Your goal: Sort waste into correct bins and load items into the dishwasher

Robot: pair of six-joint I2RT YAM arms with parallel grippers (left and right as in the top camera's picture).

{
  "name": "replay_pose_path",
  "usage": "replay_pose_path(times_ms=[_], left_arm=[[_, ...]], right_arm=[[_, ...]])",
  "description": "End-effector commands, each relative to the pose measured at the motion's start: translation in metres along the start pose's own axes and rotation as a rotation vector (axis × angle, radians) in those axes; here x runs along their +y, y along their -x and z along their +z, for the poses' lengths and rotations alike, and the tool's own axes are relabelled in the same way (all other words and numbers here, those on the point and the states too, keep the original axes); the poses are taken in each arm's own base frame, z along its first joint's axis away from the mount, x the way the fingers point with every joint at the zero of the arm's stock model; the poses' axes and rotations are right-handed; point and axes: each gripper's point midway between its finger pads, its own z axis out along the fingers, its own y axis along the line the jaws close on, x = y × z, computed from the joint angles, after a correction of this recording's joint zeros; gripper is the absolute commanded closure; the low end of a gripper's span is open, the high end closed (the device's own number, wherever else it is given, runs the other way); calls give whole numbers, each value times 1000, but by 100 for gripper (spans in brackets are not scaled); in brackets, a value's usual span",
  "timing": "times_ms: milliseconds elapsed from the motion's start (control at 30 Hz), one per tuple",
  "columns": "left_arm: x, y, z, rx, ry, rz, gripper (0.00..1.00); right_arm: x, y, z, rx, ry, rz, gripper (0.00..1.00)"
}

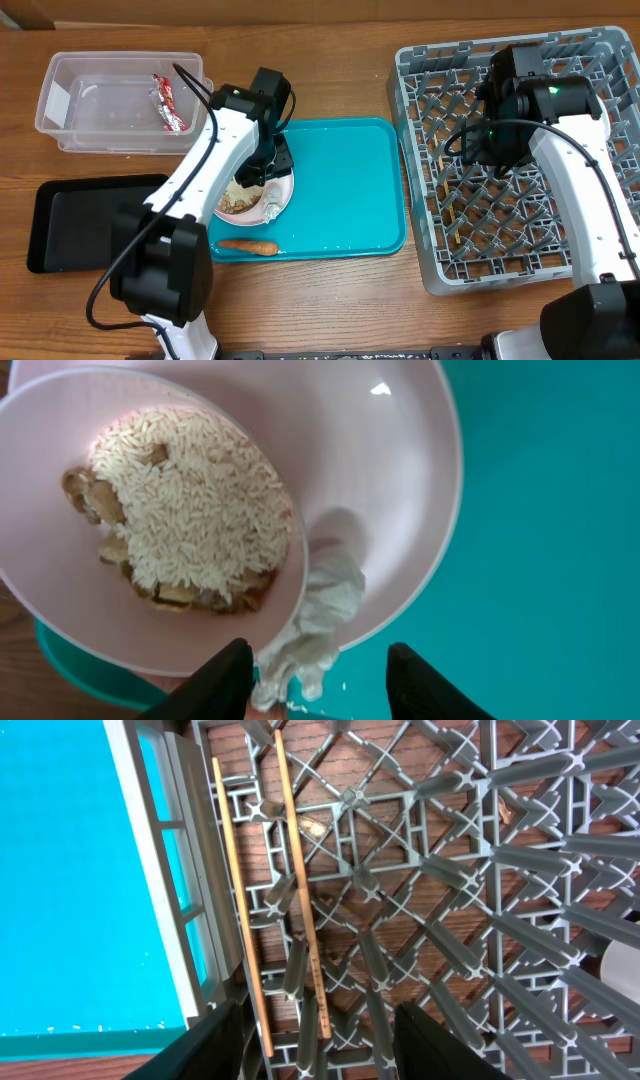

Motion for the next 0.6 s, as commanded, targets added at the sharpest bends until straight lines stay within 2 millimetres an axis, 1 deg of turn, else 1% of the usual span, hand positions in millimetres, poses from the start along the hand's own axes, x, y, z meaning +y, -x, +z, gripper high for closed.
replay_pose_path(times_ms=[0,100,133,200,233,267,333,433,500,567], left_arm=[[7,1,19,2,51,-52,53],[7,10,32,-21,78,-51,52],[4,13,42,-17,81,-51,54],[3,12,51,1,88,-50,71],[3,11,53,9,86,-50,91],[2,10,52,11,82,-50,96],[2,13,49,0,76,-53,96],[4,18,37,-9,68,-63,96],[6,20,22,-10,67,-69,96],[6,24,2,-26,54,-58,96]], right_arm=[[3,5,-11,-38,14,3,49],[3,5,-11,-38,14,3,49],[3,5,-11,-37,14,3,49],[3,4,-11,-35,14,3,49],[3,4,-11,-33,13,2,50],[2,3,-11,-30,13,2,49],[2,3,-11,-29,13,2,49],[2,3,-11,-29,13,2,49],[2,3,-11,-30,13,2,49],[2,3,-11,-30,13,2,50]])
